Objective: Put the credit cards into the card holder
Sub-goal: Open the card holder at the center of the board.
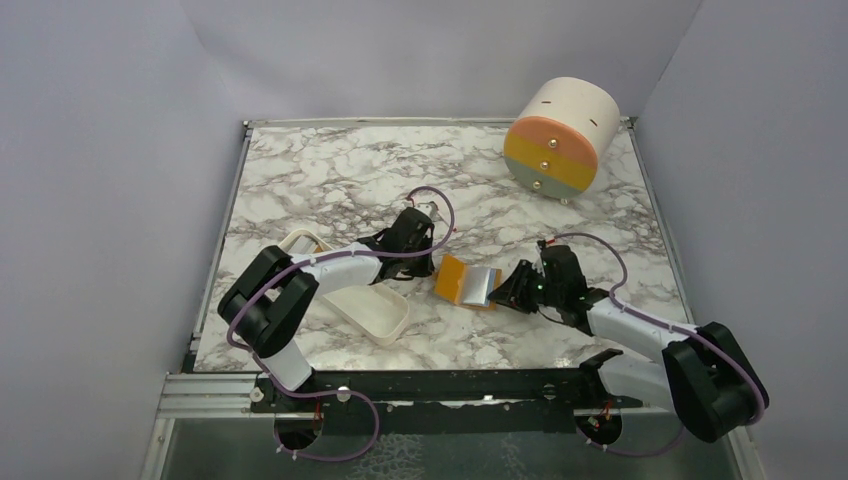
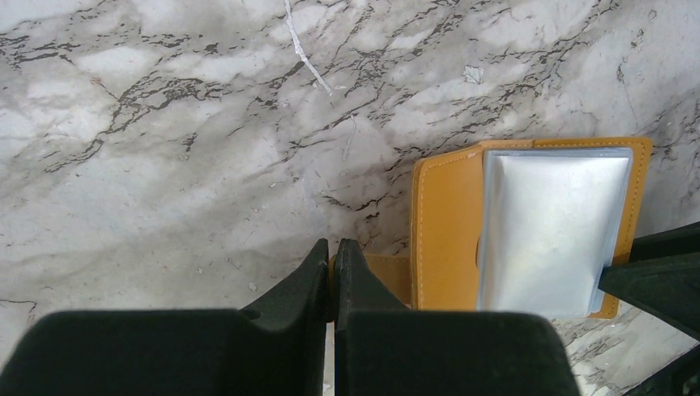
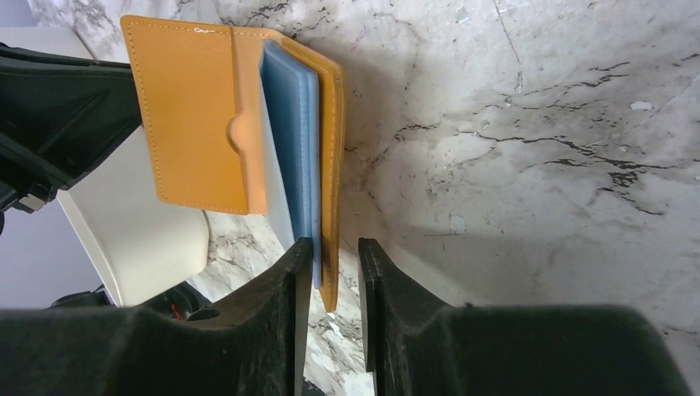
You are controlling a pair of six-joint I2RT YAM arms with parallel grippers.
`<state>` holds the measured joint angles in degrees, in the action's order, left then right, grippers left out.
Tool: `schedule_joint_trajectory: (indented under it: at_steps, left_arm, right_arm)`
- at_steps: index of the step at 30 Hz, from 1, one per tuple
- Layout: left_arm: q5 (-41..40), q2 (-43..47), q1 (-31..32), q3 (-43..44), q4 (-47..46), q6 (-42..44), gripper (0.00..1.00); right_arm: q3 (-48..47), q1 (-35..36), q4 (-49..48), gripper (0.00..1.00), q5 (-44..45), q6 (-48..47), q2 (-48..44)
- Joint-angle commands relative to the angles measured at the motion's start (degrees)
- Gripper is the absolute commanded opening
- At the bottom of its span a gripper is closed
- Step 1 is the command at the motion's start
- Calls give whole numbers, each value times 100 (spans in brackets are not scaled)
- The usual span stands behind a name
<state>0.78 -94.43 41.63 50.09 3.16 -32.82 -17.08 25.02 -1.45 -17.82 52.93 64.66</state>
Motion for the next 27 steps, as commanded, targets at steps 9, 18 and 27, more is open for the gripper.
schedule_joint_trajectory:
  at_steps: [9, 18, 27]
  left_arm:
    - [-17, -258, -14, -2, -88, 74, 1]
    - [686, 206, -26, 135, -91, -112, 27]
    - [1501, 565, -177, 136, -488, -389, 41]
  right_arm:
    - [63, -5, -806, 1, -299, -119, -89]
    - [-879, -5, 1515, 1, 628, -928, -510]
    - [-1570, -6, 2446, 1, 947, -1171, -294]
